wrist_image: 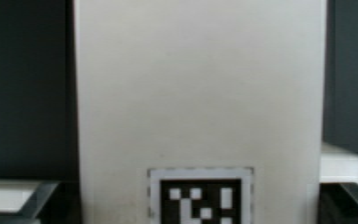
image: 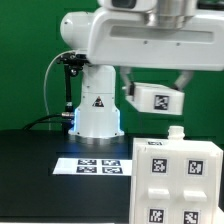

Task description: Assemble cabinet

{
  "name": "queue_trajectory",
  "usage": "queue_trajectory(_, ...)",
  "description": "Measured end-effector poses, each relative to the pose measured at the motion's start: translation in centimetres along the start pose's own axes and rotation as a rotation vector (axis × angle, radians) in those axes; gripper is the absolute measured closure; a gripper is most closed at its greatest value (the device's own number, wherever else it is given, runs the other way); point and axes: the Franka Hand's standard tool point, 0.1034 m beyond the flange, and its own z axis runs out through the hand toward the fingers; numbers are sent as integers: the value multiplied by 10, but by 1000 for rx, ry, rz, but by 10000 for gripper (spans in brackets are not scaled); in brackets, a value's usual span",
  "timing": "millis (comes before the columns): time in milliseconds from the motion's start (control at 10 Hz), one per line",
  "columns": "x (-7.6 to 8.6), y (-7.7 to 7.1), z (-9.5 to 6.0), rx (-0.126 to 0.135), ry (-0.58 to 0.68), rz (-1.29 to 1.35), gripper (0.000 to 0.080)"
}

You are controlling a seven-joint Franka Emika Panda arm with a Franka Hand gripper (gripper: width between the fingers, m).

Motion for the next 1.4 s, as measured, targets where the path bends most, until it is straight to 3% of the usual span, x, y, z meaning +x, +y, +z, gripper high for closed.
queue_trajectory(100,4,-7,-6,-1,0,20,243)
queue_trajectory(400,4,-5,-3,1,0,21,243)
queue_trajectory(500,7,-7,3,10,-7,45,243)
queue_trajectory(800,18,-13,22,0,-13,76,243)
queue_trajectory(1400,27,-27,23,2,23,97,243)
